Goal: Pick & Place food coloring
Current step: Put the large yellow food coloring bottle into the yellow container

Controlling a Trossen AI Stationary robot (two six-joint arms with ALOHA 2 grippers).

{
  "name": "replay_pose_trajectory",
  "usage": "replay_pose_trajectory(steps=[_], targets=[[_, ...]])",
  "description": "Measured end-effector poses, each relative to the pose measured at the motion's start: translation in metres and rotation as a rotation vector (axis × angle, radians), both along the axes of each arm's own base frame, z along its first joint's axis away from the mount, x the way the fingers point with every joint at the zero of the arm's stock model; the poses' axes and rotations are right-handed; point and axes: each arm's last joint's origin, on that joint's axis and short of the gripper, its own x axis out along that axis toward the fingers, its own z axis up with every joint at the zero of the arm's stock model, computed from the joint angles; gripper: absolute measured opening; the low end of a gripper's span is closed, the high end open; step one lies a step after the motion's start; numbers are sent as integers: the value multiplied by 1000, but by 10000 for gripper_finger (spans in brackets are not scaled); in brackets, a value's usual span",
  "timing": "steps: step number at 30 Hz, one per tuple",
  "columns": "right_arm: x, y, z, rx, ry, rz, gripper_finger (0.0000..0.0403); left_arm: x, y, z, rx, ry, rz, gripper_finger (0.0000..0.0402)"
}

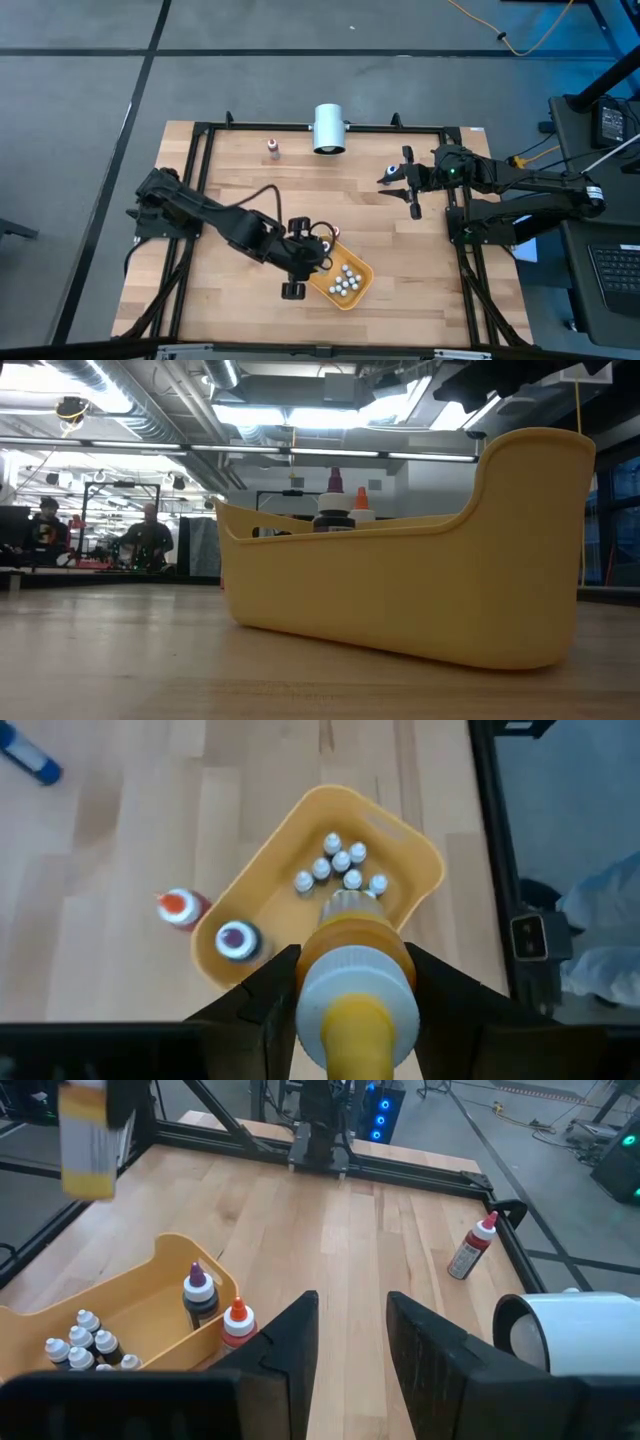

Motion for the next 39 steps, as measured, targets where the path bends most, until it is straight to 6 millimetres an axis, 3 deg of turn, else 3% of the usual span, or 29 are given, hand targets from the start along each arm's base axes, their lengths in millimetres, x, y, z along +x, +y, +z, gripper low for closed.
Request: replay_pose_trajectory(steps=[10, 26, 31, 39], targets=[[0, 0, 0, 0, 0, 0, 123, 5, -1, -60, -6, 61, 34, 146], [0, 0, 0, 0, 0, 0, 123, 9, 23, -108, 8, 96, 90, 146], [0, 0, 0, 0, -1, 0, 123, 14, 25, -117, -7, 74, 96, 146], [0, 0, 0, 0, 0, 0, 123, 24, 25, -149, 3, 181, 67, 146]])
